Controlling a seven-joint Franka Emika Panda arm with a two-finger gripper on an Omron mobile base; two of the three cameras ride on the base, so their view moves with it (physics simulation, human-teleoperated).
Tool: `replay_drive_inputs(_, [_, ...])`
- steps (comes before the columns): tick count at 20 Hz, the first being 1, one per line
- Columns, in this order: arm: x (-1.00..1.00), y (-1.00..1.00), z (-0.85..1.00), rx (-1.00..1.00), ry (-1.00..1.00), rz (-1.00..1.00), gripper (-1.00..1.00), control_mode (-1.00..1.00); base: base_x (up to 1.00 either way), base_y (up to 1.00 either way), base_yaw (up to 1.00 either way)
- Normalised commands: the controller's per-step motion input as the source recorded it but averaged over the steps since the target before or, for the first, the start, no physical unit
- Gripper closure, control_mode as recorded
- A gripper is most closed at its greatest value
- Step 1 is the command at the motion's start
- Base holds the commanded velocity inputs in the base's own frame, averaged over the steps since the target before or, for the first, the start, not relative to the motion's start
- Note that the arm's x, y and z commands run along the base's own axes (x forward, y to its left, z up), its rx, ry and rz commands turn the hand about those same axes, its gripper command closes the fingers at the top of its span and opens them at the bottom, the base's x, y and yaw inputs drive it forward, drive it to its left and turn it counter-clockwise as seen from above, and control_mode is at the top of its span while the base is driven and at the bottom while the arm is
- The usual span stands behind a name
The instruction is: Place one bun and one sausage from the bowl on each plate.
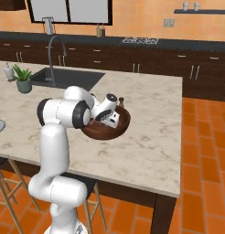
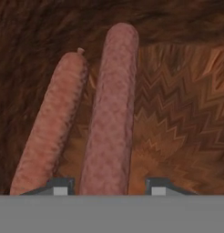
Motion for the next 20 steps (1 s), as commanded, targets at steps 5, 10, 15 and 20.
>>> replay_drive_inputs(5, [0.00, 0.00, -0.05, 0.00, 0.01, 0.00, 1.00, -1.00, 0.00, 0.00, 0.00])
replay_drive_inputs(10, [0.00, 0.00, -0.18, 0.00, 0.07, 0.00, 1.00, -1.00, 0.00, 0.00, 0.00])
replay_drive_inputs(15, [-0.54, 0.05, 0.43, 0.00, -0.17, 0.02, 1.00, -1.00, 0.00, 0.00, 0.00])
replay_drive_inputs(20, [-0.84, 0.00, 0.88, 0.00, -0.17, 0.01, 1.00, -1.00, 0.00, 0.00, 0.00])
